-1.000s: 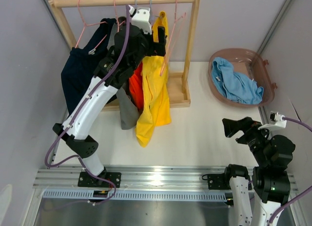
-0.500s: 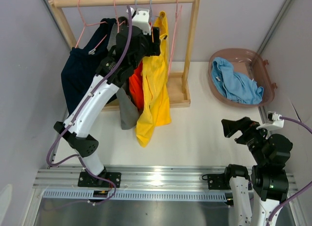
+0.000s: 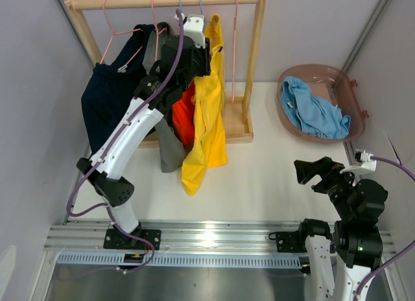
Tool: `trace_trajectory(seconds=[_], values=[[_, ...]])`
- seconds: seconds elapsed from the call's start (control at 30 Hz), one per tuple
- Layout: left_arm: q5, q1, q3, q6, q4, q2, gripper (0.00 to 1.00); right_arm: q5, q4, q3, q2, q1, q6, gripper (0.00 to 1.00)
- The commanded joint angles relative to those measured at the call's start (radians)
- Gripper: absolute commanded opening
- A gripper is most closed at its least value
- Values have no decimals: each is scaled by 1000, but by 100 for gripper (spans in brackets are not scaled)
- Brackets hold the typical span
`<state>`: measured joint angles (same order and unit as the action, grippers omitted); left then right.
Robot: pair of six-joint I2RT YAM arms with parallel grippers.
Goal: Remove the shorts from the hanger
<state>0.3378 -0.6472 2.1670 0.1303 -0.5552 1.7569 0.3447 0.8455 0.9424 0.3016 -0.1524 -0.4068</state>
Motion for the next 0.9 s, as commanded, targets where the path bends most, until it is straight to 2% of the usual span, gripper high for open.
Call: trace_trajectory(seconds=[0.0, 0.03, 0.07, 0.1, 0.27, 0.37, 0.4, 0.5, 0.87], values=[[7, 14, 1, 0, 17, 21, 35, -6, -8, -4, -15, 4, 16, 100], [9, 14, 4, 2, 17, 24, 30, -6, -8, -5, -15, 4, 14, 100], [13, 15, 4, 3, 15, 27, 10, -6, -8, -5, -16, 4, 13, 100], [17, 15, 5, 5, 11, 32, 1, -6, -8, -5, -16, 4, 13, 99], [18, 17, 10, -11, 17, -2, 0, -3, -6, -5, -16, 4, 14, 100], [20, 14, 65, -27, -17, -27, 0, 2, -16, -5, -18, 4, 6, 99], [23, 12, 126, -32, -34, -30, 0, 5, -22, -5, -16, 4, -1, 99], [21, 8, 148, -49, -45, -71, 0, 13, -37, -7, -18, 1, -7, 99], [65, -52, 53, -75, -83, -223, 0, 0, -16, 32, -9, -4, 11, 99]])
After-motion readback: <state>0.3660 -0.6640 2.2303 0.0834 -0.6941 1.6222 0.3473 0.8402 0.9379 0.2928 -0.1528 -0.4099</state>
